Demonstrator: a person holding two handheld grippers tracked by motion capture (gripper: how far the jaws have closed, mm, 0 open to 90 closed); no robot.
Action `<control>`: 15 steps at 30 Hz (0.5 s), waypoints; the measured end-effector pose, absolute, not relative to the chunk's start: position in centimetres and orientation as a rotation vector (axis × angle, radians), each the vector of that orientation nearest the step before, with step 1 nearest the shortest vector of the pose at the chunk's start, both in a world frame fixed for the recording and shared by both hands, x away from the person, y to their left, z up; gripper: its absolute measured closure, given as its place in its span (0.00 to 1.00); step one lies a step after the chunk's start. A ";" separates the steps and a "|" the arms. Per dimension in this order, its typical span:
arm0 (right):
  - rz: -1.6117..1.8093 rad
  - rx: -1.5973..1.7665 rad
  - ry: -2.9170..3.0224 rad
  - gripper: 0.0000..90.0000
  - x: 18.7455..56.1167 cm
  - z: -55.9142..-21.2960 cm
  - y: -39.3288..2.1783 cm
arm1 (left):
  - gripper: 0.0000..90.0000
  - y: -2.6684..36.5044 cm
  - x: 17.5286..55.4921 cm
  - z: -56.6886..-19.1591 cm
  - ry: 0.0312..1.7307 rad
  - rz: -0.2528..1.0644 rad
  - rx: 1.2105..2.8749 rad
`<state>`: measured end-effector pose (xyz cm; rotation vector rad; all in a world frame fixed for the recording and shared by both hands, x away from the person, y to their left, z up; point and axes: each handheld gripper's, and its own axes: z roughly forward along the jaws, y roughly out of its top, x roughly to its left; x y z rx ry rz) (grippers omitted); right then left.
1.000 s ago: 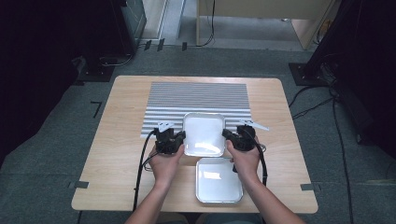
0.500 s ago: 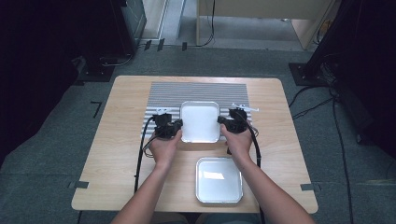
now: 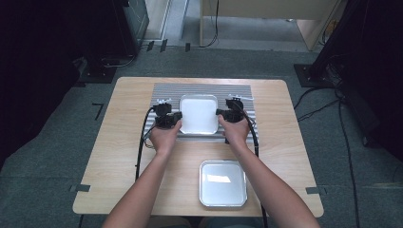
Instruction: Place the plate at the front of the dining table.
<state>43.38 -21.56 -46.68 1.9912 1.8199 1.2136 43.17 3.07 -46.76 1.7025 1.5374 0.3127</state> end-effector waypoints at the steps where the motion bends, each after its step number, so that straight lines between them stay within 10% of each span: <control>1: 1.211 1.997 1.821 1.00 43.7 -46.7 -21.5 | 1.00 3.1 43.5 -46.8 1.543 0.311 1.698; 15: 1.195 2.011 1.838 1.00 47.5 -47.5 -21.0 | 1.00 3.5 47.4 -47.4 1.588 0.272 1.708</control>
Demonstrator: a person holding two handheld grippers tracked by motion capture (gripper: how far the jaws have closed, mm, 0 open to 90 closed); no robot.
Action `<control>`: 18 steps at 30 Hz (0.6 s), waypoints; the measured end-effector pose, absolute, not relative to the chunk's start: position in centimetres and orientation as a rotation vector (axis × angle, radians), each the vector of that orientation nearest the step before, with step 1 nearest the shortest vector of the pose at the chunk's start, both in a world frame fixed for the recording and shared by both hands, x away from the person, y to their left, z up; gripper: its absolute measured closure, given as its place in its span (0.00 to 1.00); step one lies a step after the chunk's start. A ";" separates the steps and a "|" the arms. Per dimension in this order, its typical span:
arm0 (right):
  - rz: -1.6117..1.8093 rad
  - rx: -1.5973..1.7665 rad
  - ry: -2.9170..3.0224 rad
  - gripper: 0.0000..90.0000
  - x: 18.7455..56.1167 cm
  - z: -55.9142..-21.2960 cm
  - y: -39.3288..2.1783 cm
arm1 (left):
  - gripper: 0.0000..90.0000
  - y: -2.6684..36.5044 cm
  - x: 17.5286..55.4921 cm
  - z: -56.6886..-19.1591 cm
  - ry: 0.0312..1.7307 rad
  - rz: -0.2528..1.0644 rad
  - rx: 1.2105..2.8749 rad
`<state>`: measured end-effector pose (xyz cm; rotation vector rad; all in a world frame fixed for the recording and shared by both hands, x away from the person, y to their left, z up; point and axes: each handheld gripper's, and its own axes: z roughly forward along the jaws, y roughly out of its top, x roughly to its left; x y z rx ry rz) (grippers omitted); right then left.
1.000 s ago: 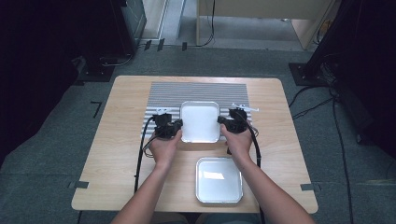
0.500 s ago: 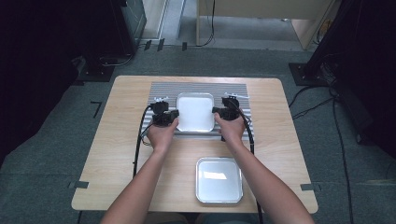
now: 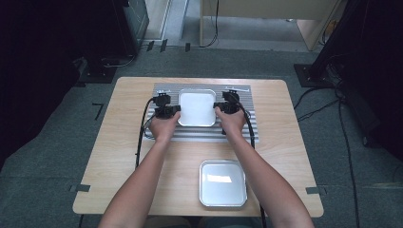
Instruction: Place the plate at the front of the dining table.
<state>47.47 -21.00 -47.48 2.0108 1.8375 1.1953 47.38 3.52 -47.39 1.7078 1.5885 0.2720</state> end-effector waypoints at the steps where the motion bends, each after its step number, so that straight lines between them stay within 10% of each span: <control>1: 1.190 2.008 1.842 1.00 47.8 -47.7 -20.9 | 1.00 3.5 47.6 -47.5 1.590 0.275 1.713; 18: 1.174 2.042 1.827 0.99 50.2 -49.3 -21.2 | 1.00 3.1 50.9 -48.5 1.640 0.213 1.728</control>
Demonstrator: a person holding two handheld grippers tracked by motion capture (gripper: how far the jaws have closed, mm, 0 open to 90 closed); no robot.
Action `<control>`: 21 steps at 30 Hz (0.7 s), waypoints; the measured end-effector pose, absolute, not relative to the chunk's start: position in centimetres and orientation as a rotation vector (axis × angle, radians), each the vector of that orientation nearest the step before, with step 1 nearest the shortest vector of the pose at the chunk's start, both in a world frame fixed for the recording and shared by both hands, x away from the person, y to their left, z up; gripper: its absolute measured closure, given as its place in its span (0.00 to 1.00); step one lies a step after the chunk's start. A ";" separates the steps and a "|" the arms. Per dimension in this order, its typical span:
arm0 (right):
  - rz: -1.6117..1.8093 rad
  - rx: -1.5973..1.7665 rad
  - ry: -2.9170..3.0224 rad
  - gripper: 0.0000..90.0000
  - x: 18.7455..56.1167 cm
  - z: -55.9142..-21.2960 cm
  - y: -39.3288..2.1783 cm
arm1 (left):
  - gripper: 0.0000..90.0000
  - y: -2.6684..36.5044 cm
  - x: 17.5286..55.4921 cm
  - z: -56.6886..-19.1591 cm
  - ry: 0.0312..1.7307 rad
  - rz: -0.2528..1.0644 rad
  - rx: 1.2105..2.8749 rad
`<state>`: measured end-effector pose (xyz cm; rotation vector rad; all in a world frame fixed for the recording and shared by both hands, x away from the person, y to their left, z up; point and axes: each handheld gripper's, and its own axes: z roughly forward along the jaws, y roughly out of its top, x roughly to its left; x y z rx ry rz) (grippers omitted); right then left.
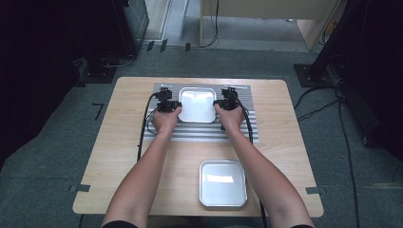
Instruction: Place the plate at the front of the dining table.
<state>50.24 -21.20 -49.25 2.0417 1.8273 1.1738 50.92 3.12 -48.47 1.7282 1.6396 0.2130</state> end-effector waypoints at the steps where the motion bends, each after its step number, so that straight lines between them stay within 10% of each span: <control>1: 1.177 2.048 1.820 1.00 50.4 -49.3 -21.2 | 1.00 3.1 51.1 -48.5 1.643 0.209 1.728; 21: 1.192 2.030 1.843 0.94 51.5 -51.4 -21.4 | 0.97 2.9 52.6 -49.9 1.696 0.163 1.749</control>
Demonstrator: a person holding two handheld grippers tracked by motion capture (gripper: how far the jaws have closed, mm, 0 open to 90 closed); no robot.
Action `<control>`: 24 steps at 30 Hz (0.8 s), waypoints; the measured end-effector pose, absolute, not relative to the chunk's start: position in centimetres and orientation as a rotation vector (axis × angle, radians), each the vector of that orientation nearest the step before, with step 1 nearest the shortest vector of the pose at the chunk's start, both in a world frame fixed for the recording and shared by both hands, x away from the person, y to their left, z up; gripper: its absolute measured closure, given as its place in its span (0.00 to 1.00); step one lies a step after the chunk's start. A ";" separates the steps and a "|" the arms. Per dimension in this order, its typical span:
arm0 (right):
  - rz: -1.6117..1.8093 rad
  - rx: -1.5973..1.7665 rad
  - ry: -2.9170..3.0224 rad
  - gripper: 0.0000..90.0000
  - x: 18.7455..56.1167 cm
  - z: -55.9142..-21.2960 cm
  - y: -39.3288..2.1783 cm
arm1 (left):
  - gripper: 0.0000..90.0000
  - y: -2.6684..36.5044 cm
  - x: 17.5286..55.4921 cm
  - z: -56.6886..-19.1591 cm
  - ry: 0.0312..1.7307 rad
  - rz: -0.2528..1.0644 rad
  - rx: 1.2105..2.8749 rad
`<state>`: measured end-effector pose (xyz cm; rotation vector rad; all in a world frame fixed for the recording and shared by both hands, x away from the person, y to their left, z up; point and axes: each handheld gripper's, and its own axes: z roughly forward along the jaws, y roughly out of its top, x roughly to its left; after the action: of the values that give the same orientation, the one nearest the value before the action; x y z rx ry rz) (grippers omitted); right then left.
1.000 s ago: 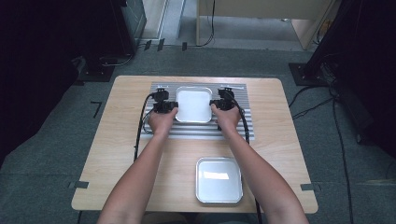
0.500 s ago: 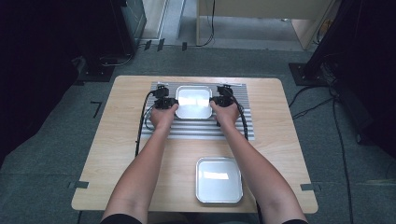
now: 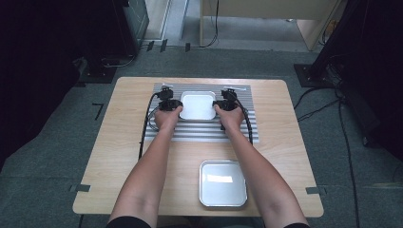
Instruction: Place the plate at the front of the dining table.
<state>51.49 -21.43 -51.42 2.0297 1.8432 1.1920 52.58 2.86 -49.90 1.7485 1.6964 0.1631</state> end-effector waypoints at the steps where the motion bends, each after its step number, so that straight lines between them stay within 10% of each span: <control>1: 1.201 2.028 1.848 0.90 51.5 -51.4 -21.5 | 0.94 2.9 52.6 -49.8 1.692 0.146 1.735; 6: 1.305 2.051 1.866 0.73 51.1 -51.2 -23.3 | 0.57 3.6 52.3 -49.3 1.733 0.124 1.690; 24: 1.220 2.004 1.997 0.88 48.1 -50.9 -21.8 | 0.72 2.9 49.3 -49.4 1.682 0.104 1.804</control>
<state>48.12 -21.85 -50.90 2.0036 1.9966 1.2202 49.26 2.87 -49.41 1.8039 1.6817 0.1035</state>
